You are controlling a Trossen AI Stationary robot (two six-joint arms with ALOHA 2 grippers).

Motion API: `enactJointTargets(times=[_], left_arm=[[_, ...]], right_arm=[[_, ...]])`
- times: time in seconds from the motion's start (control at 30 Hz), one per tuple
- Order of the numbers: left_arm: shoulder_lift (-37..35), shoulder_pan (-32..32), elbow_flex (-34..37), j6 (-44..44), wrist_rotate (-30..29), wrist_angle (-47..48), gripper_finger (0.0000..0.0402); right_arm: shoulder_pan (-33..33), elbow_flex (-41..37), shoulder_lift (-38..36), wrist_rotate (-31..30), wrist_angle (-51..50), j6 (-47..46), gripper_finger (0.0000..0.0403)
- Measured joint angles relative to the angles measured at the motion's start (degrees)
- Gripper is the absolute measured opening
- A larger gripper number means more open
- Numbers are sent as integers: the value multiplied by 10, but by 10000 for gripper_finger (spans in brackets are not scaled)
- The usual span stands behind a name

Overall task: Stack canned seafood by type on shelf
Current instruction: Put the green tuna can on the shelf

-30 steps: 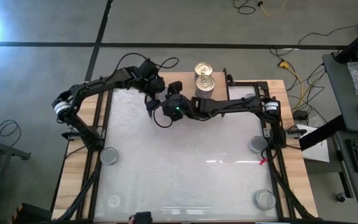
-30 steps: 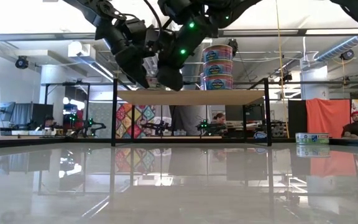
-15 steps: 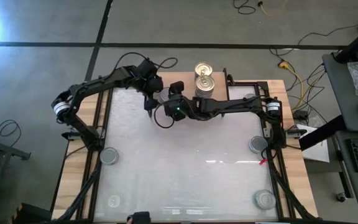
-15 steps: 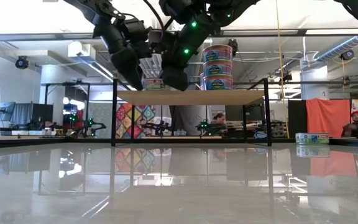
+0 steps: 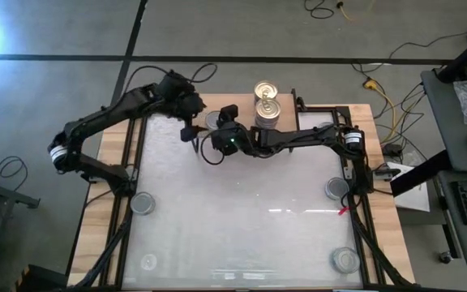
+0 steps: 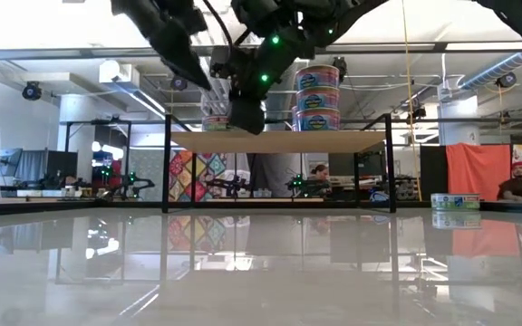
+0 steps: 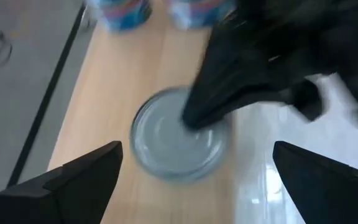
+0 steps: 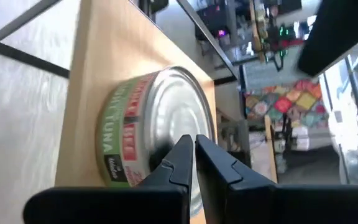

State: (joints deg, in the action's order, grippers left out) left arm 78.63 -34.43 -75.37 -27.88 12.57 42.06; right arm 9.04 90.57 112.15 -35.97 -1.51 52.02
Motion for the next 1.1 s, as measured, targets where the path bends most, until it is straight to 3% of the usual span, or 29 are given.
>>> enactJointTargets(times=[0.17,0.33,0.47,0.6,0.73,0.83,0.97,1.1], left_arm=[[-36,8,5,-15,59,-30,377],[-39,8,15,-15,76,-72,314],[-3,10,16,6,59,-93,234],[49,10,12,40,13,-91,127],[84,8,9,40,31,-78,19],[93,6,9,40,18,-76,19],[101,3,8,38,-54,-78,22],[113,-14,6,28,-59,-90,3]], right_arm=[[-45,13,-56,-42,-24,-44,13],[-105,15,-142,-45,-123,-125,13],[-142,14,-200,-41,-225,-242,13],[-162,13,-243,-43,-337,-380,13],[-175,11,-258,-44,-432,-481,12],[-182,11,-263,-45,-465,-513,12],[-187,11,-258,-45,-480,-521,12],[-187,11,-257,-45,-480,-521,12]])
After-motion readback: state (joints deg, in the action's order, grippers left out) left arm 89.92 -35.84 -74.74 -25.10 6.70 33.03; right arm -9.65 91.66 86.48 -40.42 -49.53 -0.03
